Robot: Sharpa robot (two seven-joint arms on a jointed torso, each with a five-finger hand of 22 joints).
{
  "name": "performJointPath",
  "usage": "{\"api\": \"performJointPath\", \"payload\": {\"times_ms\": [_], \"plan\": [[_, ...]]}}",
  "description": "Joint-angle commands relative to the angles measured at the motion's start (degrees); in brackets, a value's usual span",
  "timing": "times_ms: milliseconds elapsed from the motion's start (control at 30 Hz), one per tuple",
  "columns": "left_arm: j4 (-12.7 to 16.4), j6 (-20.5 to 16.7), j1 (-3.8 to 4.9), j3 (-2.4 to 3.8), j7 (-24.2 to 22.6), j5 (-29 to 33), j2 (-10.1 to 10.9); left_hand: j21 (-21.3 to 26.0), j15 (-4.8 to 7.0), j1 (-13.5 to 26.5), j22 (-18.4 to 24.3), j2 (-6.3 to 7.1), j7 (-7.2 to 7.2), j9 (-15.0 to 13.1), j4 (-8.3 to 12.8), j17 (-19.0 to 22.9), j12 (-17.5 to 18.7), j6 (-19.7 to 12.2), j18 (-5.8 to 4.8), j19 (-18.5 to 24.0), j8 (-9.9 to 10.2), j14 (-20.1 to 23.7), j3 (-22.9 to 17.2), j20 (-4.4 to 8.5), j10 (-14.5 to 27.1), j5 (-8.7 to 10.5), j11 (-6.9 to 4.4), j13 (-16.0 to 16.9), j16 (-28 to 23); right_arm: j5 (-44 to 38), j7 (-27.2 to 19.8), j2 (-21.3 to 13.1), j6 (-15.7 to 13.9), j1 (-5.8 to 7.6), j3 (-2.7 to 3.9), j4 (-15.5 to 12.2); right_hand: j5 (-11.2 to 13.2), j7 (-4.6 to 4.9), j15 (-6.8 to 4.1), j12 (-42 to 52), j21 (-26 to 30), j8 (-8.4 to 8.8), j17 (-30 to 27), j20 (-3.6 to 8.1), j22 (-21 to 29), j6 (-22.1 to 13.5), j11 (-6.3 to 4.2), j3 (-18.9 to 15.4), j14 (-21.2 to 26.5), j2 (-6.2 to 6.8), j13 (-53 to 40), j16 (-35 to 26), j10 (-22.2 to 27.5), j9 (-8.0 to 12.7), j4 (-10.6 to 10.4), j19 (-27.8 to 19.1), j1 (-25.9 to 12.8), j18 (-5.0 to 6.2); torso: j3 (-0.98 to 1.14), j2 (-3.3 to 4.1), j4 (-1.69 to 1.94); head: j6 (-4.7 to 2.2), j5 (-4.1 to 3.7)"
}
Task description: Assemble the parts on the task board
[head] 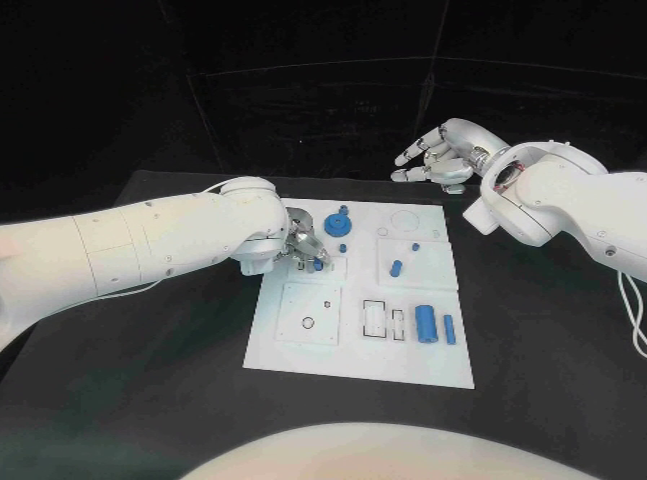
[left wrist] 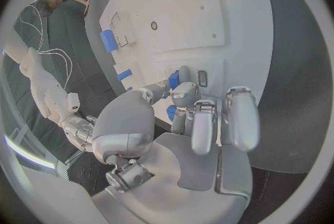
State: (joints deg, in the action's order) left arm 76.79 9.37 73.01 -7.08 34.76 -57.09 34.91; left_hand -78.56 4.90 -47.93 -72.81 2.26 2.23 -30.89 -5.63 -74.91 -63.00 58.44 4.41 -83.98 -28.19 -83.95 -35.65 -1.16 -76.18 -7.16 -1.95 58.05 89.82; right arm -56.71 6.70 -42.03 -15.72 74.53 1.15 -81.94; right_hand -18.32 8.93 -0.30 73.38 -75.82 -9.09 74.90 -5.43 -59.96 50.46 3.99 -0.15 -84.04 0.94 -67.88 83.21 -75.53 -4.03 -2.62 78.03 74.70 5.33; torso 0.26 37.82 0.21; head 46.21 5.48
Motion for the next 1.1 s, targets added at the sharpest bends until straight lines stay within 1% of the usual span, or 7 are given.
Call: {"api": "performJointPath", "payload": {"times_ms": [33,333,533,767,900,1000,1100], "plan": [[0.11,0.27,0.06,0.0,-0.25,-0.35,-0.01,-0.18,0.23,0.71,-0.06,0.07,-0.02,0.2,-0.02,-15.09,-0.31,0.54,-0.84,-0.67,0.23,-6.05,0.62,0.0,-0.41,0.1,0.13,0.06,0.18,-0.13,-0.56,0.04,0.36,0.11,0.04,0.0,-0.27,0.16,-0.31,-0.1,0.19,-0.21,0.51,0.11,0.05,-0.36,-0.02,0.03,-2.97,-0.52,0.05,-0.19,0.44,0.04,-0.27,-0.4,0.14,0.36,0.03,-0.01,0.02,-0.02,-0.04],[0.01,-0.37,0.08,0.01,-0.3,-0.35,0.04,-0.18,0.26,2.06,-0.17,0.8,-0.05,0.88,-1.0,-15.09,-0.37,1.0,-0.84,-0.69,0.45,-6.05,3.17,0.03,-0.48,0.22,0.11,0.18,0.18,-0.13,-0.67,0.1,0.31,0.1,0.04,0.07,-0.3,0.16,-0.31,-0.18,0.26,-0.24,0.43,0.11,0.19,-0.38,-0.02,0.01,-2.95,-0.53,0.17,-0.24,0.52,0.04,-0.31,-0.45,0.13,0.39,-0.01,-0.03,0.03,-0.01,-0.07],[0.52,-0.63,0.12,0.04,-0.21,-0.36,0.61,-0.34,0.47,3.3,-0.61,2.42,-0.33,2.08,-3.36,-15.09,-0.66,1.63,-0.9,-0.79,0.49,-6.05,11.68,0.28,-0.77,0.41,-0.15,0.6,0.18,-0.13,-0.75,0.07,0.31,0.09,0.04,0.1,-0.3,0.16,-0.31,-0.18,0.26,-0.24,0.43,0.11,0.19,-0.38,-0.02,0.01,-2.95,-0.53,0.17,-0.24,0.52,0.04,-0.31,-0.45,0.13,0.39,-0.01,-0.02,0.01,0.05,-0.11],[1.94,-0.79,0.48,0.18,0.01,-0.38,1.83,-0.45,0.6,1.86,-0.94,2.64,-0.46,2.97,-4.68,-15.09,-0.79,1.88,-0.95,-0.87,0.31,-6.05,17.54,0.4,-0.94,0.46,-0.25,0.84,0.18,-0.13,-0.79,0.01,0.35,0.09,0.04,0.15,-0.31,0.16,-0.31,-0.22,0.33,-0.25,0.29,0.11,0.3,-0.4,-0.01,-0.04,-2.92,-0.51,0.23,-0.31,0.56,0.04,-0.34,-0.5,0.1,0.41,-0.01,-0.08,0.05,-0.01,-0.15],[2.86,-0.94,0.81,0.44,0.16,-0.39,2.59,-0.42,0.62,0.0,-1.04,1.79,-0.47,3.61,-5.49,-15.09,-0.69,1.89,-0.95,-0.89,0.11,-6.05,20.79,0.42,-0.92,0.36,-0.25,0.8,0.18,-0.13,-0.82,0.01,0.35,0.09,0.04,0.21,-0.32,0.16,-0.31,-0.26,0.43,-0.25,0.18,0.11,0.51,-0.41,-0.01,-0.05,-2.9,-0.51,0.29,-0.36,0.6,0.04,-0.36,-0.58,0.09,0.45,-0.01,-0.07,0.06,-0.09,-0.17],[3.61,-1.12,1.03,1.39,0.2,-0.39,3.14,-0.17,0.61,-1.0,-0.77,1.31,-0.44,3.91,-5.79,-15.09,-0.43,1.78,-0.89,-0.79,0.01,-6.05,22.2,0.41,-0.78,0.31,-0.23,0.55,0.18,-0.13,-0.86,0.01,0.34,0.08,0.04,0.28,-0.32,0.16,-0.31,-0.26,0.43,-0.25,0.18,0.11,0.51,-0.41,-0.01,-0.05,-2.9,-0.51,0.29,-0.36,0.6,0.04,-0.36,-0.58,0.09,0.45,-0.04,-0.06,0.03,-0.27,-0.19],[4.44,-0.84,1.2,3.31,-0.03,-0.39,3.77,0.65,0.54,-1.93,0.31,1.13,-0.27,4.14,-5.91,-15.09,0.75,1.28,-0.66,-0.41,-0.03,-6.05,23.35,0.36,-0.02,0.25,-0.11,-0.77,0.18,-0.13,-0.89,-0.01,0.35,0.08,0.04,0.41,-0.32,0.16,-0.31,-0.23,0.45,-0.26,0.11,0.11,0.55,-0.42,-0.01,-0.07,-2.88,-0.5,0.25,-0.4,0.58,0.05,-0.38,-0.59,0.08,0.45,-0.05,-0.07,0.03,-0.33,-0.21]]}}
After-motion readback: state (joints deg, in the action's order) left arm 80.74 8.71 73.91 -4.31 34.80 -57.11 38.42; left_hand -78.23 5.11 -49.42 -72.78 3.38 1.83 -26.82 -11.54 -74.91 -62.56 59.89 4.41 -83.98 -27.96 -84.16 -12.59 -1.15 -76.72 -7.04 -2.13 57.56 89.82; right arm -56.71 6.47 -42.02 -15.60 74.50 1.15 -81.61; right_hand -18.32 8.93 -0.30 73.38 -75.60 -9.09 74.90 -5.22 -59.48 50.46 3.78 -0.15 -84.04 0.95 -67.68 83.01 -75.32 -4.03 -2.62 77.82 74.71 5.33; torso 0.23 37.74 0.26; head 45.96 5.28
